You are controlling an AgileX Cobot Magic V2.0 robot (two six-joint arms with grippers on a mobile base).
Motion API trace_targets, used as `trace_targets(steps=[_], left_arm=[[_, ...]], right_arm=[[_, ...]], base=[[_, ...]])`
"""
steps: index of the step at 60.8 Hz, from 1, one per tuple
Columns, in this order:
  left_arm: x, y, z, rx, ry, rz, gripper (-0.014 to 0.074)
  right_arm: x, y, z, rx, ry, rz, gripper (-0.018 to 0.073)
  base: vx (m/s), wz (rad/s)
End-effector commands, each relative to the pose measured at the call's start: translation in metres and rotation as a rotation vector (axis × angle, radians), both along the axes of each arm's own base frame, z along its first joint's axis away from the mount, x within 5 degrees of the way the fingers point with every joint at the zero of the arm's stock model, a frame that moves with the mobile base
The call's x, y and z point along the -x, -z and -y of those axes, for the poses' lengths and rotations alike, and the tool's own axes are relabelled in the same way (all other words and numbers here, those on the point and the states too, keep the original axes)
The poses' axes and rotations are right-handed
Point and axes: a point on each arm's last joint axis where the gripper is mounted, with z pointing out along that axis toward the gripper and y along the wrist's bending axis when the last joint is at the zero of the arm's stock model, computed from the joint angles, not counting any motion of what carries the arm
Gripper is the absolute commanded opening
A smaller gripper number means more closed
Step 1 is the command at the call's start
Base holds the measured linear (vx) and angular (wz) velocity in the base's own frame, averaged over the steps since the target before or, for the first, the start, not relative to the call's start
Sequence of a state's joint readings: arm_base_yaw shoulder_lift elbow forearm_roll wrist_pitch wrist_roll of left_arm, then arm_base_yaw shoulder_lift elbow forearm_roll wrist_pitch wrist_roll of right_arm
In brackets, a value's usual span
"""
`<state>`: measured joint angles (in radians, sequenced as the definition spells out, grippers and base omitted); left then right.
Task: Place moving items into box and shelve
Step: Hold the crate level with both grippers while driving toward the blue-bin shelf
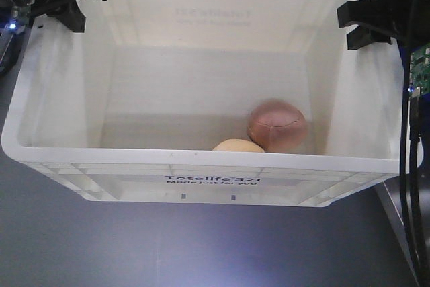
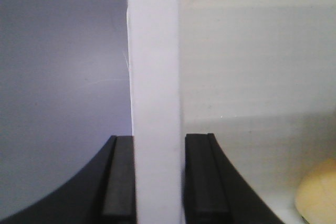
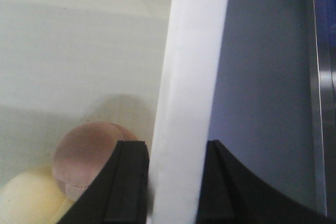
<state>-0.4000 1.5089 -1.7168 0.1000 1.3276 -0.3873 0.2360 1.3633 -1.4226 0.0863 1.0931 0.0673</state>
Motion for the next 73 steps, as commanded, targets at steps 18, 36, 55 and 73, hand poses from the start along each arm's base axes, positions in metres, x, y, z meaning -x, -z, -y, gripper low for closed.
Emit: trace_targets(steps=[18, 36, 55, 73], left_arm=[[0.0147, -0.03, 0.0057, 0.133, 0.043, 0.124, -0.0003], [0.0147, -0.03, 0.0057, 0.133, 0.043, 0.124, -0.0003], [0.0147, -0.03, 0.0057, 0.133, 0.043, 0.124, -0.0003], [0.0147, -0.03, 0.0057, 0.133, 0.043, 0.124, -0.0003]], right_arm=[[0.0072, -0.033, -0.0084, -0.136, -0.021, 0.167, -0.0006], [0.0072, -0.033, -0.0084, -0.136, -0.021, 0.167, -0.0006], [0.0072, -0.0331, -0.0084, -0.137, -0.021, 0.168, -0.0006], [0.0071, -0.0331, -0.0084, -0.137, -0.021, 0.168, -0.0006]], base=[[0.42, 0.01], [0.45, 0.0], [0.47, -0.08], [0.48, -0.06]])
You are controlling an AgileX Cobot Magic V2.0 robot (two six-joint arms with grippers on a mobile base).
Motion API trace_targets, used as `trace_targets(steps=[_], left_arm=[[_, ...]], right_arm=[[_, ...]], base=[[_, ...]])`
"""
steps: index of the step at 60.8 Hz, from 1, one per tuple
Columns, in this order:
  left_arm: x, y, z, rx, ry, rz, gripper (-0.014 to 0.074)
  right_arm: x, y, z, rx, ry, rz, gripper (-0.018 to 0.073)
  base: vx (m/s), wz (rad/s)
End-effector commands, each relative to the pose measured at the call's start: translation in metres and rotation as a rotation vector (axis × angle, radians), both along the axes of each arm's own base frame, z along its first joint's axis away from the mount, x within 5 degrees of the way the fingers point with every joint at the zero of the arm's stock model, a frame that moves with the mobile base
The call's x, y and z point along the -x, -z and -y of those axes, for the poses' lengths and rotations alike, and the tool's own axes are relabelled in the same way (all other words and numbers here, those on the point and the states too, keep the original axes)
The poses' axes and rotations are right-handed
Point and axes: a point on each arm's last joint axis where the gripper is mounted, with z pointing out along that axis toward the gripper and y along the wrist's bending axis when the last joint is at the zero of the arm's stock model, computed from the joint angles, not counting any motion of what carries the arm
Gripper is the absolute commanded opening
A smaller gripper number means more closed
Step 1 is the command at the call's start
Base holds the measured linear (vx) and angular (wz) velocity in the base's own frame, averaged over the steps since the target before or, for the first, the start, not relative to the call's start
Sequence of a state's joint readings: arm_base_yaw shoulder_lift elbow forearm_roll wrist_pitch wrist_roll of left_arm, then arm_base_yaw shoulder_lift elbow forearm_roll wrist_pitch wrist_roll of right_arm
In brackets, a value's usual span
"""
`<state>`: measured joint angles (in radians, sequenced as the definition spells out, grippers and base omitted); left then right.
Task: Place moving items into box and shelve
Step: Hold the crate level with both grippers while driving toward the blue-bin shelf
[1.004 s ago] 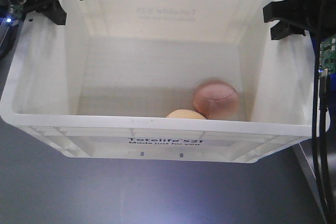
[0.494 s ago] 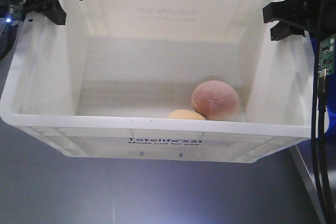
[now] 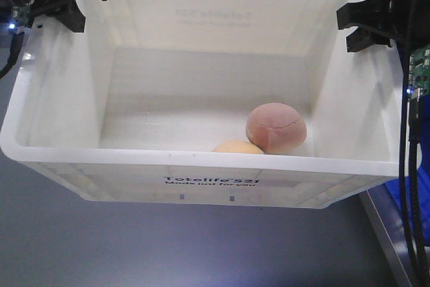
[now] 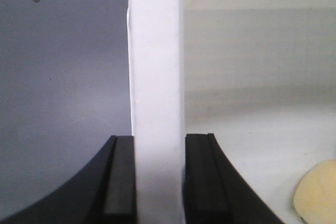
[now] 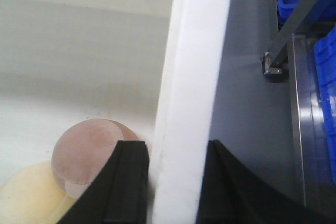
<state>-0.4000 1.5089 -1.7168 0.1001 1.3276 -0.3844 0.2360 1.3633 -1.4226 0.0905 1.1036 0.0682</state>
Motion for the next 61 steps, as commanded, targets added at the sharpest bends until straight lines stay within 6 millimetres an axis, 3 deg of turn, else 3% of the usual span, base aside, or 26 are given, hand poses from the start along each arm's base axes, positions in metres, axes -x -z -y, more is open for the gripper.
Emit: trace_targets(steps=[1, 61], left_arm=[[0.0147, -0.03, 0.0057, 0.135, 0.04, 0.124, -0.0003], [0.0147, -0.03, 0.0057, 0.135, 0.04, 0.124, -0.0003]], right_arm=[[0.0063, -0.0336, -0.0082, -0.135, -0.019, 0.179, -0.0006], [0.0063, -0.0336, -0.0082, -0.135, -0.019, 0.179, -0.0006]], base=[[0.49, -0.02], [0.49, 0.06]])
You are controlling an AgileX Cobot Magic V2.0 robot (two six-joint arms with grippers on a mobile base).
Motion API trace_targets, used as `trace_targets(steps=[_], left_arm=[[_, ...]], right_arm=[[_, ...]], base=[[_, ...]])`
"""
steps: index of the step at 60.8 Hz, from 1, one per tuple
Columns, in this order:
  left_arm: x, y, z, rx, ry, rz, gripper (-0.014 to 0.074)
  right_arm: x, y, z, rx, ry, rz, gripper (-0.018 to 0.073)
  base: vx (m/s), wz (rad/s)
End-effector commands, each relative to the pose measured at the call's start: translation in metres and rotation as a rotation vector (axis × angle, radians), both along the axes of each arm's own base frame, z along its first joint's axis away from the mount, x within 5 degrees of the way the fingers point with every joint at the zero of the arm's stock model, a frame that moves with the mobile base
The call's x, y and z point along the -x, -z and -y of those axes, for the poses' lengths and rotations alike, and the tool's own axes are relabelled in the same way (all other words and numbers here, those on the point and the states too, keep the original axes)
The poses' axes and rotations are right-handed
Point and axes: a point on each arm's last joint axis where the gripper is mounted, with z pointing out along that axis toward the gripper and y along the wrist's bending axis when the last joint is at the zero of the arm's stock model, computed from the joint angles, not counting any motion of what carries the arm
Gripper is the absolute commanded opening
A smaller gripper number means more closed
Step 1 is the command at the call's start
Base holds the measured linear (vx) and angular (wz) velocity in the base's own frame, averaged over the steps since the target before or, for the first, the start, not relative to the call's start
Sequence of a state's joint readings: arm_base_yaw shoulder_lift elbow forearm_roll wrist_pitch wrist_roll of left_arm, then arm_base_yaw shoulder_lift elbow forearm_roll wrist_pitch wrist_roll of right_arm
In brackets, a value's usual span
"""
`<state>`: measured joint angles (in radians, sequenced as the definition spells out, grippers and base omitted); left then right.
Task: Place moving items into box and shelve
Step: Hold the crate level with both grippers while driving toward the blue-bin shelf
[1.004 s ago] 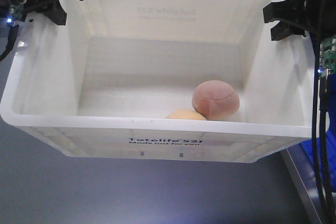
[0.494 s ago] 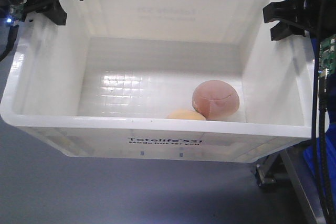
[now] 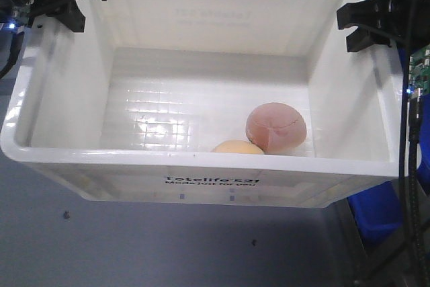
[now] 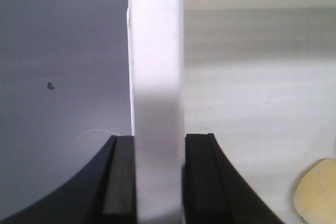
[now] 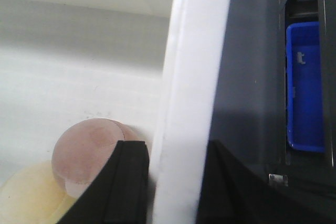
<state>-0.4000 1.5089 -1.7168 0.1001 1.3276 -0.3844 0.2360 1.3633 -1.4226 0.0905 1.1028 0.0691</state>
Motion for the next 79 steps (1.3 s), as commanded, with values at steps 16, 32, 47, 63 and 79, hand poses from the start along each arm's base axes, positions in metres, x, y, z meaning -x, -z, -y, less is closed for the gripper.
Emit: trace_targets(steps=[16, 32, 47, 63, 79], left_arm=[[0.0147, -0.03, 0.0057, 0.135, 0.04, 0.124, -0.0003], [0.0147, -0.03, 0.0057, 0.135, 0.04, 0.124, -0.0003], [0.0147, -0.03, 0.0057, 0.135, 0.04, 0.124, -0.0003], [0.0147, -0.03, 0.0057, 0.135, 0.04, 0.124, -0.0003], [0.0147, -0.03, 0.0057, 0.135, 0.04, 0.124, -0.0003]], right_arm=[[0.0064, -0.0336, -0.0082, -0.134, -0.02, 0.179, -0.0006], [0.0064, -0.0336, -0.0082, -0.134, -0.02, 0.179, -0.0006], [0.0064, -0.0336, -0.0082, -0.134, -0.02, 0.179, -0.0006], [0.0064, -0.0336, -0.0082, -0.134, -0.02, 0.179, -0.0006], [0.0064, -0.0336, -0.0082, -0.134, -0.02, 0.179, -0.0006]], base=[[0.46, 0.06], [0.42, 0.09], [0.38, 0.18], [0.35, 0.28], [0.33, 0.34]])
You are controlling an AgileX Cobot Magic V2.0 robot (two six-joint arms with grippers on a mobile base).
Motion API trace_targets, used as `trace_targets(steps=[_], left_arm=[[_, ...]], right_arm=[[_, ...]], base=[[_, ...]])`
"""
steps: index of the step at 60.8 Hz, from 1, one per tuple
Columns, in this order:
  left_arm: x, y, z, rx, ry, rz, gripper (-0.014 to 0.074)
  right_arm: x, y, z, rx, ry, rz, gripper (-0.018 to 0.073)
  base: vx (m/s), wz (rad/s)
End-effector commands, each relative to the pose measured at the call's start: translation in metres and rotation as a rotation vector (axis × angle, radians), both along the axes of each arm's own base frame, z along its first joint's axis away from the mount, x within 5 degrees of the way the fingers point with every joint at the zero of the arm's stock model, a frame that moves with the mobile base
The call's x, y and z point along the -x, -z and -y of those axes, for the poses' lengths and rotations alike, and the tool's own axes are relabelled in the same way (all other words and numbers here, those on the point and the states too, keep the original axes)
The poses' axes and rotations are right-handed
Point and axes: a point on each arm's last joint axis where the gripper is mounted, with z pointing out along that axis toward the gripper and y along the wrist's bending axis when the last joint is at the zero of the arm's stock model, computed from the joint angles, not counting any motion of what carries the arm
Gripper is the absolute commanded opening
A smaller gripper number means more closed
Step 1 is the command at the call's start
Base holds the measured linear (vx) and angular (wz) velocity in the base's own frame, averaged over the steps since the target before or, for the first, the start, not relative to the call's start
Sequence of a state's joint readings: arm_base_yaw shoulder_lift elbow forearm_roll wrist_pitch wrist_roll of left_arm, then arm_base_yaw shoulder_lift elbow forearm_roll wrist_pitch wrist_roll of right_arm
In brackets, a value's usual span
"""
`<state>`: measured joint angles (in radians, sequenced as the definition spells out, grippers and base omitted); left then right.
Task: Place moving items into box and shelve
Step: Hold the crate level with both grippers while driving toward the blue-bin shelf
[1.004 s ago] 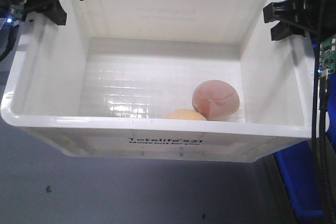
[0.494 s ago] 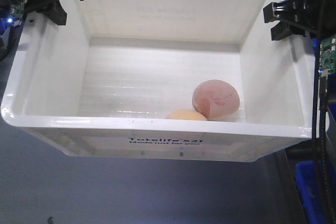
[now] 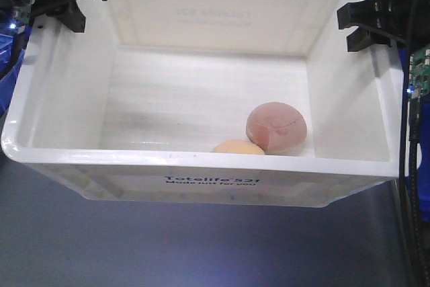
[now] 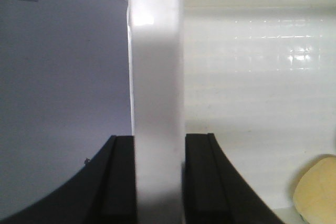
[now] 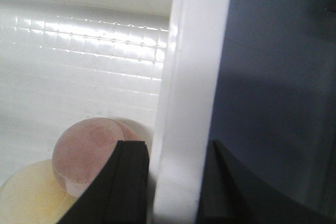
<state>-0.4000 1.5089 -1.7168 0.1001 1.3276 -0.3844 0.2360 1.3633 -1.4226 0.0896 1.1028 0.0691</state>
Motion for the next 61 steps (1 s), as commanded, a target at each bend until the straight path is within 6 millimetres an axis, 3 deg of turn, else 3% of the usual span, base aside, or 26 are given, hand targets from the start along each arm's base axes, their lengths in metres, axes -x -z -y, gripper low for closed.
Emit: trace_targets(steps=[1, 61], left_arm=[[0.0147, -0.03, 0.0057, 0.135, 0.04, 0.124, -0.0003], [0.0147, -0.03, 0.0057, 0.135, 0.04, 0.124, -0.0003]], right_arm=[[0.0064, -0.0336, -0.0082, -0.135, -0.02, 0.178, -0.0006], [0.0064, -0.0336, -0.0082, -0.135, -0.02, 0.178, -0.0006]], base=[[0.32, 0.38], [0.2, 0.52]])
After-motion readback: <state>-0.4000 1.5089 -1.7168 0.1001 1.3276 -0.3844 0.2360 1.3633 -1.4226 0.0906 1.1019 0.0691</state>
